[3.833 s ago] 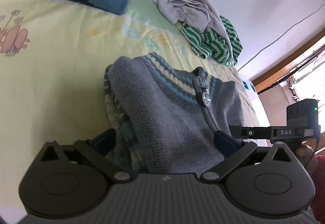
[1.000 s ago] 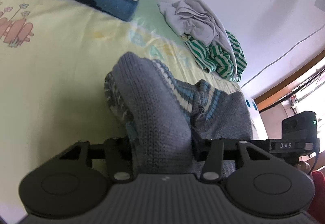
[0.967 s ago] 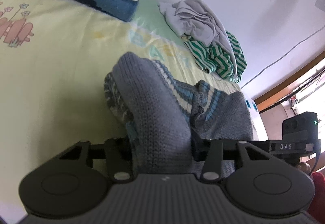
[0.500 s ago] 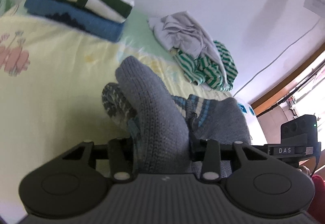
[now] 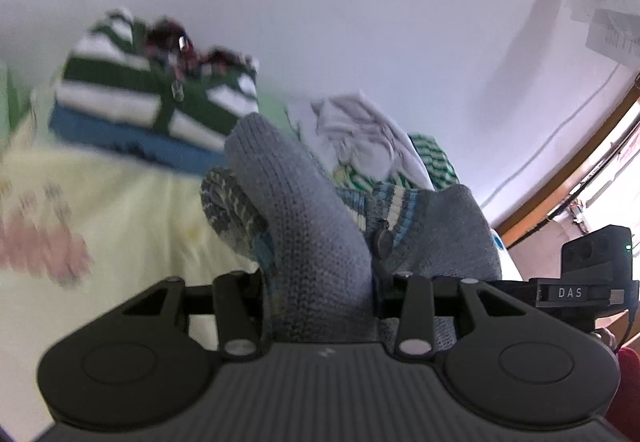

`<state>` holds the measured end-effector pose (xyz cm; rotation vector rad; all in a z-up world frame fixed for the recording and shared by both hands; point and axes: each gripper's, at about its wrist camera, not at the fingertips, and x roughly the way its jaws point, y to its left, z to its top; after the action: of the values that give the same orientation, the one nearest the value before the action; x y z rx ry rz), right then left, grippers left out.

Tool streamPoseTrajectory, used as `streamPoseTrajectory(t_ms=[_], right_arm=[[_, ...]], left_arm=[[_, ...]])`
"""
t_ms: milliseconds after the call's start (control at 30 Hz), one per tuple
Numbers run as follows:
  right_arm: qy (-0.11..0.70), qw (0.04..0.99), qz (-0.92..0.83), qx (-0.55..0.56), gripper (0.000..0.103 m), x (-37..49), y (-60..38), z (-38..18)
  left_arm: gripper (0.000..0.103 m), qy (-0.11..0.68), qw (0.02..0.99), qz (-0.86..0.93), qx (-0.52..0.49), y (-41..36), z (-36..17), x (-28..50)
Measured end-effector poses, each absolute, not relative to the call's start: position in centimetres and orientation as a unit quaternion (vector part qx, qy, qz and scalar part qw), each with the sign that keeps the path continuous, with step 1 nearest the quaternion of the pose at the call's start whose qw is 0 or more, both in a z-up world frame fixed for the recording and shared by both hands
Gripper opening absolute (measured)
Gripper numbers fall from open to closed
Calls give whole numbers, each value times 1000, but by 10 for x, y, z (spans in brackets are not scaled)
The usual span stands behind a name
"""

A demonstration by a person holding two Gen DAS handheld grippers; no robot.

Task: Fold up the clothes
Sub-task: 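Lift the folded sweater with both grippers and carry it toward the clothes stack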

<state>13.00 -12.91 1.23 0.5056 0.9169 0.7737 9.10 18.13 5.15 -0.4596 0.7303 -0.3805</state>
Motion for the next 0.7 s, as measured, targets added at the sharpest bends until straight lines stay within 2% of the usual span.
streamPoseTrajectory(t_ms=[433, 700], right_arm=[[364, 839, 355, 194, 43, 193, -46, 66], [329, 851, 350, 212, 43, 234, -17, 82]], left_arm=[[41, 345, 919, -137, -135, 238, 112, 165], [41, 326, 932, -127, -92, 263, 143, 214]])
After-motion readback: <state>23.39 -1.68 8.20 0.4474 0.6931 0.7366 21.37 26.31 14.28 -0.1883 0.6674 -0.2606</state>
